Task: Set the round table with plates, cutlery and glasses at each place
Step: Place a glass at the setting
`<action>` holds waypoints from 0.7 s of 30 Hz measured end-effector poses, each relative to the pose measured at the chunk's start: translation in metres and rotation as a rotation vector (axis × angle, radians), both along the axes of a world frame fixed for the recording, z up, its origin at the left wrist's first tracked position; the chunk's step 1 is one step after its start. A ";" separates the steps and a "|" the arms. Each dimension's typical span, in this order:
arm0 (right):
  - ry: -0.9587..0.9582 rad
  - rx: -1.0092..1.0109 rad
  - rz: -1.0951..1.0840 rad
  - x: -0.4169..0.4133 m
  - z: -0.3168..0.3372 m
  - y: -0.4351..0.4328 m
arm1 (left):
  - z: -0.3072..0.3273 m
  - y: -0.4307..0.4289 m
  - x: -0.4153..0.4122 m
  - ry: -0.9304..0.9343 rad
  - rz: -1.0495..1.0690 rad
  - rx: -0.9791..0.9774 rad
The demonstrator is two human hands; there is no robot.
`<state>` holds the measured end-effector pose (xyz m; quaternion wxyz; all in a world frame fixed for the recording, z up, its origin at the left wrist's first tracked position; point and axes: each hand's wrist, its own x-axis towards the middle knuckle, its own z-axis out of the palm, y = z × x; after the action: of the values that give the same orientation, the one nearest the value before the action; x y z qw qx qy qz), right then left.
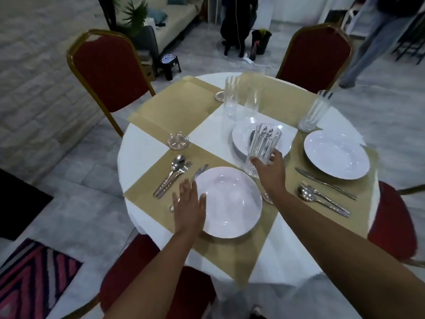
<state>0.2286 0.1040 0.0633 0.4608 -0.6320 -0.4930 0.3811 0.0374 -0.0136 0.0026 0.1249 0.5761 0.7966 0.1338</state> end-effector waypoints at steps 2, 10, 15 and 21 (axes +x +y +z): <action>0.006 -0.007 0.033 0.023 0.000 -0.012 | -0.001 -0.014 0.039 -0.016 -0.022 0.018; -0.071 -0.095 0.197 0.089 -0.016 -0.035 | -0.011 -0.044 0.176 -0.016 -0.099 -0.055; -0.142 -0.151 0.289 0.112 -0.029 -0.033 | -0.032 -0.052 0.215 -0.009 -0.112 -0.022; -0.149 -0.170 0.334 0.121 -0.037 -0.029 | -0.055 -0.059 0.223 0.065 -0.165 -0.039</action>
<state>0.3499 0.0753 0.0261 0.2983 -0.6046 -0.5897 0.4448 0.2606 -0.0729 -0.0523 0.1209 0.6414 0.7524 0.0886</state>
